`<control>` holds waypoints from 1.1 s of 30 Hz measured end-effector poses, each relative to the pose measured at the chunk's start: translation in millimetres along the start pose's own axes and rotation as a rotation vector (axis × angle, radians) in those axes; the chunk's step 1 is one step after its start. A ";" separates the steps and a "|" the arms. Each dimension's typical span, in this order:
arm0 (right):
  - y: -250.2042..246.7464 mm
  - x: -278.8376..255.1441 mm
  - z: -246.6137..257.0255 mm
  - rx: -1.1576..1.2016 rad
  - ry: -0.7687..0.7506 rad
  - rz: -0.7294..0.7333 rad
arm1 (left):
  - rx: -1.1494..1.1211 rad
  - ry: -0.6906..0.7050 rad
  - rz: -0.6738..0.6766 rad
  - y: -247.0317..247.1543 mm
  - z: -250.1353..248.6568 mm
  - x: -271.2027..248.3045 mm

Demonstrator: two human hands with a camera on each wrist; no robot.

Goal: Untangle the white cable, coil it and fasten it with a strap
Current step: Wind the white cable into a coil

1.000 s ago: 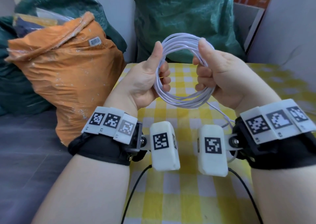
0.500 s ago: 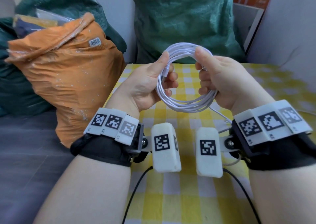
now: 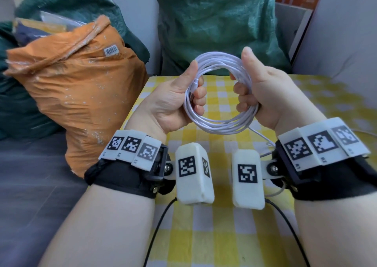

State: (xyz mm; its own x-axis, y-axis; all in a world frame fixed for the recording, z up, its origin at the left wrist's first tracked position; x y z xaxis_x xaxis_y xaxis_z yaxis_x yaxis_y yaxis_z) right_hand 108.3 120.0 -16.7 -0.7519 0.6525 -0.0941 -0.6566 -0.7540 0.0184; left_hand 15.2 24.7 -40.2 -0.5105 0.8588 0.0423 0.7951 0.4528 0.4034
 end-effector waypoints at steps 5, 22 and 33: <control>-1.6 1.5 -0.6 -0.023 -0.012 -0.003 | -0.029 -0.015 0.047 3.8 0.1 -0.9; -7.4 0.9 2.1 -0.008 -0.052 -0.091 | 0.120 0.059 0.029 0.1 -5.9 -1.7; -0.2 3.4 7.6 -0.251 -0.132 -0.095 | 0.522 0.048 -0.013 -9.9 -1.9 1.3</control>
State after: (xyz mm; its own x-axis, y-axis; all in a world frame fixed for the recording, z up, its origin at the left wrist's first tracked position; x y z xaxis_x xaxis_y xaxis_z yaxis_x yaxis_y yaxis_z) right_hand 105.4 122.9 -9.4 -0.6999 0.7127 0.0468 -0.7015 -0.6736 -0.2327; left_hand 6.0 20.9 -42.5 -0.5262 0.8459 0.0873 0.8396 0.5331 -0.1043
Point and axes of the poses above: each hand's wrist, its own x-axis towards the middle knuckle, its own y-axis out of the palm, z = x × y, the point moved 8 cm from there along x, towards the middle knuckle, and after that the axes turned 7 degrees about y, right-handed, at the moved point
